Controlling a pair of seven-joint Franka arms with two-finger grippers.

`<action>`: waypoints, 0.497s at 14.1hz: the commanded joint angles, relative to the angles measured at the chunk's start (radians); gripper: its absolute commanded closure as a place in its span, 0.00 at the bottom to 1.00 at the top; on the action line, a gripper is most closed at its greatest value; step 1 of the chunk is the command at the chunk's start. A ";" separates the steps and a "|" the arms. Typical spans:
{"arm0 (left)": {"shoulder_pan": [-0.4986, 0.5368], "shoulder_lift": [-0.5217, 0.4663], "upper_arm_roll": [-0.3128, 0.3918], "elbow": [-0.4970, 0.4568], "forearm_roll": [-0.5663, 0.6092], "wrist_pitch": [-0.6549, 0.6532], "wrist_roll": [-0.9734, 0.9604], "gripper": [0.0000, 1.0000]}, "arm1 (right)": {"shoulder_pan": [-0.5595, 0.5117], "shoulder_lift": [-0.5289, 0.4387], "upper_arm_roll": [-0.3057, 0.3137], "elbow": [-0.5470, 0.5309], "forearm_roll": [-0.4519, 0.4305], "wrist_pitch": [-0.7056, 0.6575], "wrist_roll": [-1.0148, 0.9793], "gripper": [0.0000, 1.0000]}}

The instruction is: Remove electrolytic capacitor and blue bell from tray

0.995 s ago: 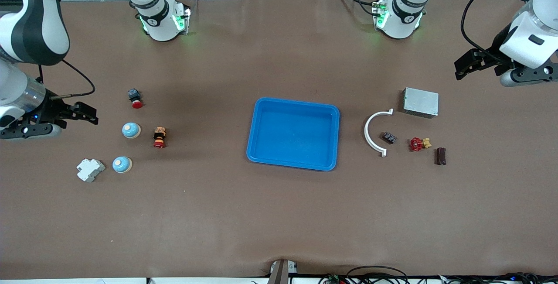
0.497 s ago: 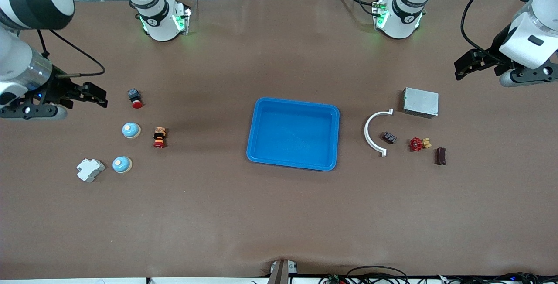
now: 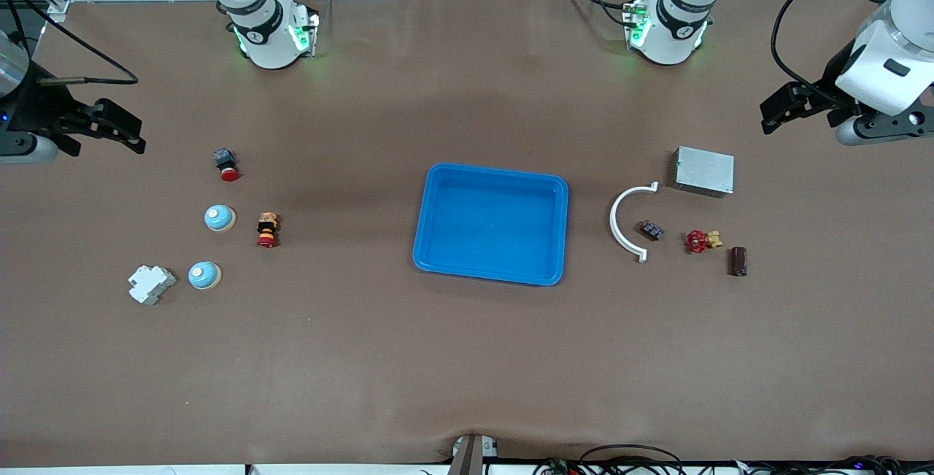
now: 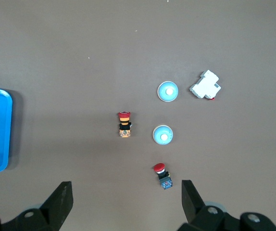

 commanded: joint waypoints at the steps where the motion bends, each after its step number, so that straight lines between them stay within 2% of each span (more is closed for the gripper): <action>1: 0.004 -0.009 0.000 -0.004 -0.008 0.005 0.031 0.00 | 0.002 -0.009 -0.010 0.014 -0.008 -0.040 -0.023 0.00; 4: 0.005 0.003 0.000 -0.004 -0.009 0.007 0.028 0.00 | 0.046 -0.023 -0.068 0.014 -0.008 -0.055 -0.024 0.00; 6: 0.002 0.003 0.000 -0.001 -0.008 0.007 0.029 0.00 | 0.111 -0.026 -0.151 0.014 -0.008 -0.058 -0.026 0.00; 7: 0.004 0.002 0.000 -0.001 -0.008 0.007 0.031 0.00 | 0.109 -0.026 -0.154 0.015 -0.007 -0.063 -0.036 0.00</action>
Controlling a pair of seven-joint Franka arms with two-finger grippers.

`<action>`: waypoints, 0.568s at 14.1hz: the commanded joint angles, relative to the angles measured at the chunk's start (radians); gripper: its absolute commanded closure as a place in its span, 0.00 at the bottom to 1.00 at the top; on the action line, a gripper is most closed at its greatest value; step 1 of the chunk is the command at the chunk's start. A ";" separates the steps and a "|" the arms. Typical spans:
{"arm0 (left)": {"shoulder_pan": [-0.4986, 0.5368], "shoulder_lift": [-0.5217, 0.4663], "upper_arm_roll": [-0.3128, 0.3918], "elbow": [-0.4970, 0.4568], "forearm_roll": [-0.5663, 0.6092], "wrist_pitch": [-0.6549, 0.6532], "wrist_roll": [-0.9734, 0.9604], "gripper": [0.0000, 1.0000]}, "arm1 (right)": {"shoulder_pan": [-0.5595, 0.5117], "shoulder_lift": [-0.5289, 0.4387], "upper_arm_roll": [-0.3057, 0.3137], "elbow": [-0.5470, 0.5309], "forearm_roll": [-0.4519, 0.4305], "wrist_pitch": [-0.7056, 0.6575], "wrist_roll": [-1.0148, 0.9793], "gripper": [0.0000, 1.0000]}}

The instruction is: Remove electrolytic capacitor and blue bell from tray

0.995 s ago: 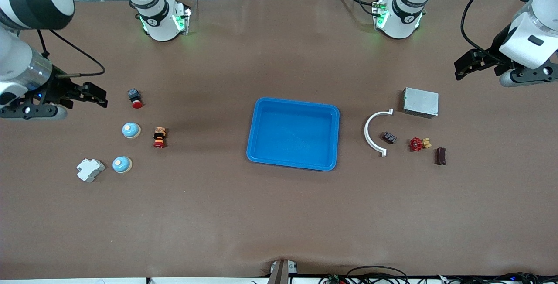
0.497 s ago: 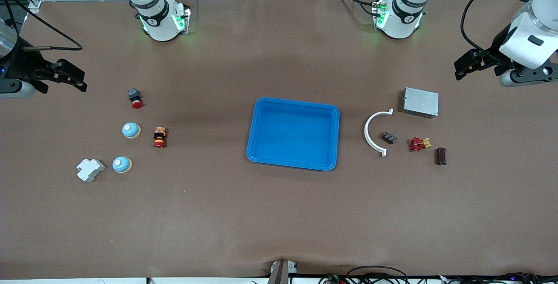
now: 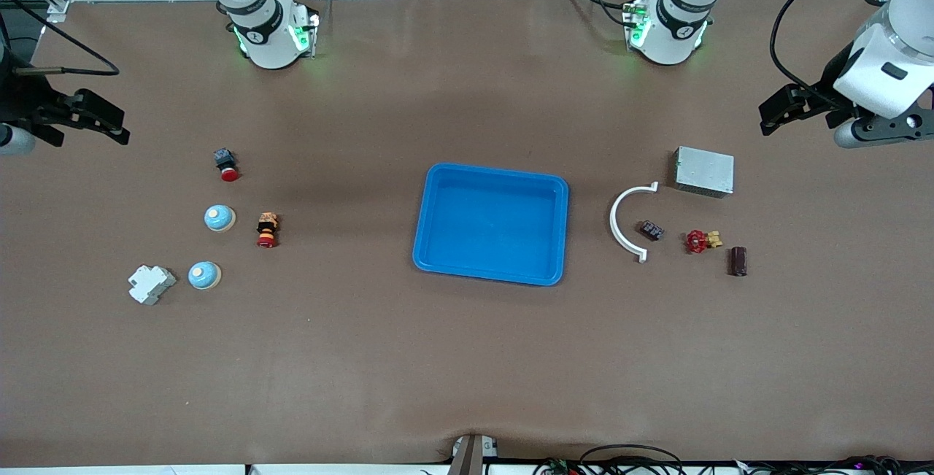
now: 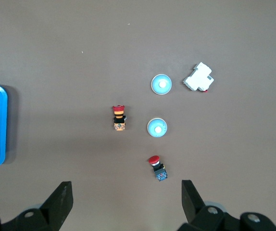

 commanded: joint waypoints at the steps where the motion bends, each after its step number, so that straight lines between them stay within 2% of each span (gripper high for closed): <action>1: 0.004 -0.007 0.000 0.001 -0.008 0.007 0.031 0.00 | 0.031 -0.017 -0.045 0.010 -0.007 -0.021 -0.038 0.00; 8: 0.004 -0.010 0.000 0.001 0.007 0.005 0.032 0.00 | -0.016 -0.011 -0.020 0.098 0.003 -0.064 -0.053 0.00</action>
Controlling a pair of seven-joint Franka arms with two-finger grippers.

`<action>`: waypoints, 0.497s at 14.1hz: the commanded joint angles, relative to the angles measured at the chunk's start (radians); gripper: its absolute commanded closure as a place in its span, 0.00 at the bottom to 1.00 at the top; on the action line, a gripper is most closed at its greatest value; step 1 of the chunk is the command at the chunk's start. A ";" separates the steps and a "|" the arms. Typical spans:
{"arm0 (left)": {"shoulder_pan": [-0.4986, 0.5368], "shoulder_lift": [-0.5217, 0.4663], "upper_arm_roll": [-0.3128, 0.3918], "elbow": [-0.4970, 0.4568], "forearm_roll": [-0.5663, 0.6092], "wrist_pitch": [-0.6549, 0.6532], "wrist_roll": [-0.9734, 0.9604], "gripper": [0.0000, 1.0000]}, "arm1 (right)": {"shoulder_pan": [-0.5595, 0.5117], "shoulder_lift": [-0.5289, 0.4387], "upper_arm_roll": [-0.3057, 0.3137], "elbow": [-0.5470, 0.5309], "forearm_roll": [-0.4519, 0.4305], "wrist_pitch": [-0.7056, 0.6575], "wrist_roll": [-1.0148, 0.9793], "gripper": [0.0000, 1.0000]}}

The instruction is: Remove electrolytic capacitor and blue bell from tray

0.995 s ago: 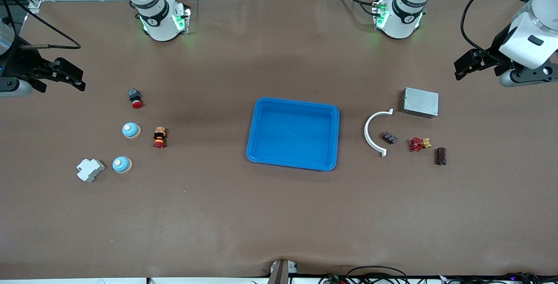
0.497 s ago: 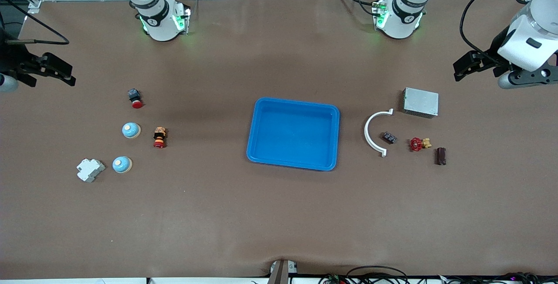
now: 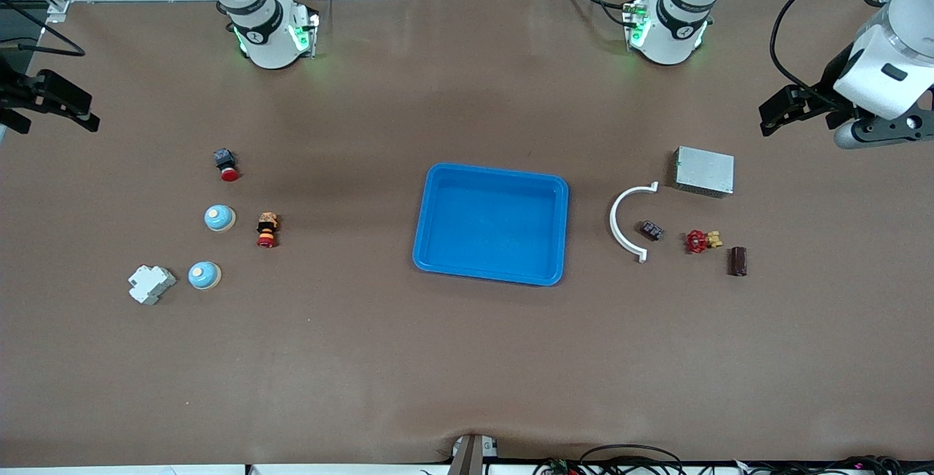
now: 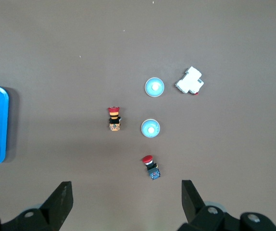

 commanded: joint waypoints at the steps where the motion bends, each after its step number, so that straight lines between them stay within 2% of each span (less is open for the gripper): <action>1: 0.004 -0.013 0.000 0.000 0.007 0.004 0.032 0.00 | -0.025 -0.004 0.020 0.030 0.003 -0.022 -0.012 0.00; 4: 0.004 -0.015 0.000 0.000 0.007 0.001 0.032 0.00 | -0.045 0.006 0.030 0.093 0.001 -0.081 -0.008 0.00; 7: 0.002 -0.016 -0.002 0.000 0.007 -0.003 0.032 0.00 | -0.057 0.015 0.031 0.094 0.004 -0.083 -0.003 0.00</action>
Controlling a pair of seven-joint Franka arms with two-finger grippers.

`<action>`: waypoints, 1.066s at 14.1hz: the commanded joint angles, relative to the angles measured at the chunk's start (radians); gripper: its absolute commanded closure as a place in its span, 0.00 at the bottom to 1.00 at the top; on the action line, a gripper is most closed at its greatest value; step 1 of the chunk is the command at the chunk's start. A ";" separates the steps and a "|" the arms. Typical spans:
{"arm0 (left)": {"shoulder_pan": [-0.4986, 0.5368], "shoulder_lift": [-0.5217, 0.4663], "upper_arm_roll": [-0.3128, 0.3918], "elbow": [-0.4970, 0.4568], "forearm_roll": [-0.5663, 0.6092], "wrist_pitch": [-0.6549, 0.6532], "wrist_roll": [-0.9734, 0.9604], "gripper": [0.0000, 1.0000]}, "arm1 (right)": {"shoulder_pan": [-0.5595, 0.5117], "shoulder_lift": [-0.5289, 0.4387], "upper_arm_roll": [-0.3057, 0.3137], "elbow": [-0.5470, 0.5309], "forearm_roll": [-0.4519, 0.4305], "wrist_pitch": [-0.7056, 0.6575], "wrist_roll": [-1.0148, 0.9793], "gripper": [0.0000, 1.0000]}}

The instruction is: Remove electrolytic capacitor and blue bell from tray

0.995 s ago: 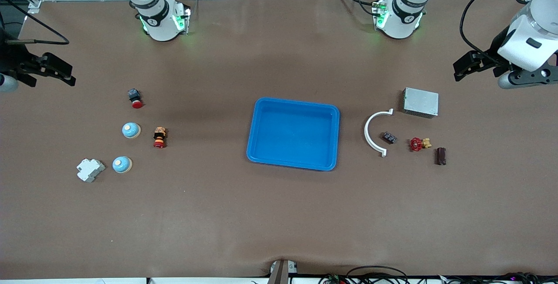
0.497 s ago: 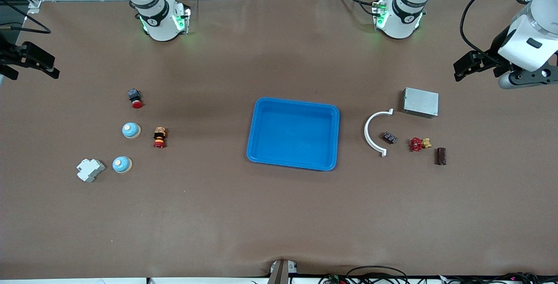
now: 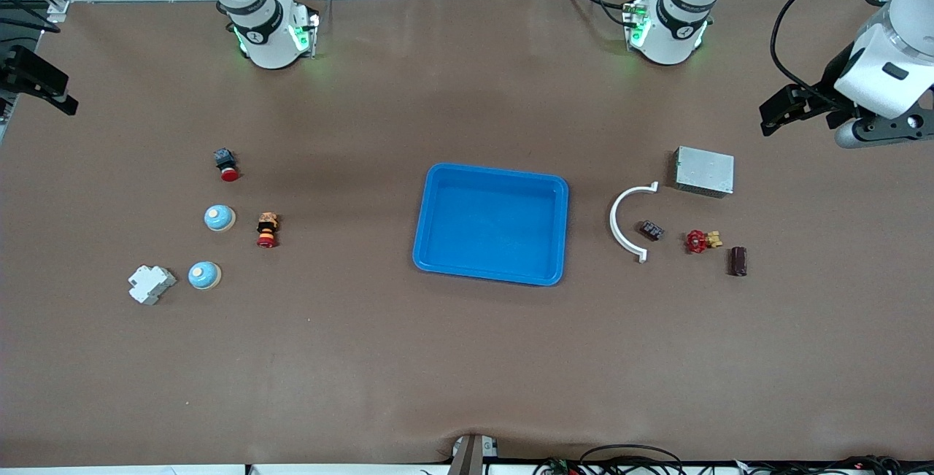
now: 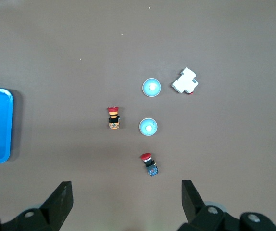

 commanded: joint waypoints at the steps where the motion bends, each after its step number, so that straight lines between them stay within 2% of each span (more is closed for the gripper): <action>1: 0.002 -0.013 0.000 0.002 0.007 -0.003 0.032 0.00 | -0.036 0.015 0.024 0.023 0.005 -0.023 -0.001 0.00; 15: -0.004 -0.013 -0.002 0.033 0.009 -0.021 0.037 0.00 | -0.041 0.013 0.033 0.043 0.007 -0.112 0.072 0.00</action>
